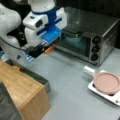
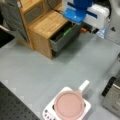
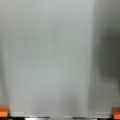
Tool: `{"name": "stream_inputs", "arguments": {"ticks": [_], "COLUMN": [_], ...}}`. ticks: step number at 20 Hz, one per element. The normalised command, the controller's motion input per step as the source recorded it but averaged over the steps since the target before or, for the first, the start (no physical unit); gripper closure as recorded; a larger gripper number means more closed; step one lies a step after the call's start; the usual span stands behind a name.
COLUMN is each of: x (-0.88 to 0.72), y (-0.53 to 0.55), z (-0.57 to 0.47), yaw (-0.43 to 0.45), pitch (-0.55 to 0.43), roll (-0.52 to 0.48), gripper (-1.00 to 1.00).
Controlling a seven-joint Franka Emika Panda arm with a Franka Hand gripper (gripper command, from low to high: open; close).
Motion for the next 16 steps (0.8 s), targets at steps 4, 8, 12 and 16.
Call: {"name": "stream_inputs", "arguments": {"ticks": [4, 8, 12, 16], "x": [-0.03, -0.1, -0.2, -0.28], "y": [0.05, 0.06, 0.12, 0.28], "z": [0.0, -0.02, -0.08, -0.09], "yaw": [0.254, 0.2, 0.069, 0.013], "pitch": [-0.013, -0.004, -0.007, -0.026], "roll": [0.391, 0.414, 0.34, 0.267], "gripper": [-1.0, -1.0, -1.0, -1.0]}}
